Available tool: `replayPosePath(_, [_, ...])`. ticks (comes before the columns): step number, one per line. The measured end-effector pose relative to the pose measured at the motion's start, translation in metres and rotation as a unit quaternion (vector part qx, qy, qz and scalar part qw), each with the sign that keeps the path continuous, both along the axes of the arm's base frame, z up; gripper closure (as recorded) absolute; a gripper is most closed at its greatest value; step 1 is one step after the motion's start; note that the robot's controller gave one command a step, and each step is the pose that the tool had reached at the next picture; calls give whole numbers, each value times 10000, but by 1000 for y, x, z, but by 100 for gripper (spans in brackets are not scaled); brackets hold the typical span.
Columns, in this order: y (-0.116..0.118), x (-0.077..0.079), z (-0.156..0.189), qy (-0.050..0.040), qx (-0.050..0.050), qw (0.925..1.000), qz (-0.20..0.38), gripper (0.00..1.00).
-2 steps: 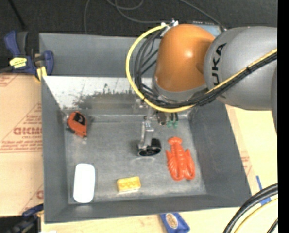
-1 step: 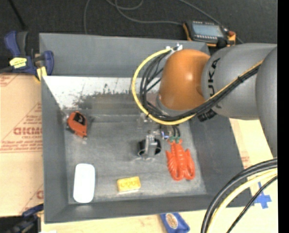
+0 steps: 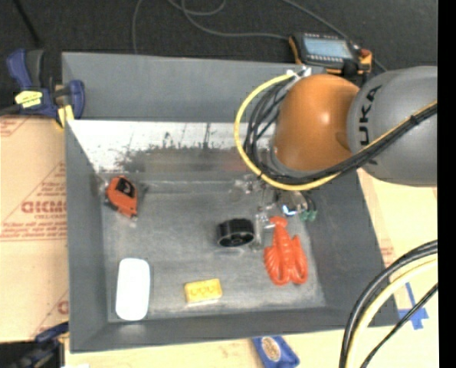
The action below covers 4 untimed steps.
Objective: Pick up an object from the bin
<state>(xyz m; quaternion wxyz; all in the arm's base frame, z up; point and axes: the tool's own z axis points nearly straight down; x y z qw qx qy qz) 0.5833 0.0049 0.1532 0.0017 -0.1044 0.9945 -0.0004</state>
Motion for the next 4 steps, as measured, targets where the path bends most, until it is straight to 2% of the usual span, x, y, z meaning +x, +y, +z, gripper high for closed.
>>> replayPosePath(1, [-4, 11, -5, -17, 9, 9952, -975, 0])
replayPosePath(2, [-5, 4, -72, -24, 0, 10000, -60, 0])
replayPosePath(3, [-8, 5, -96, -38, 21, 9988, -491, 100])
replayPosePath(4, [-9, 5, -95, -34, 18, 9985, -552, 100])
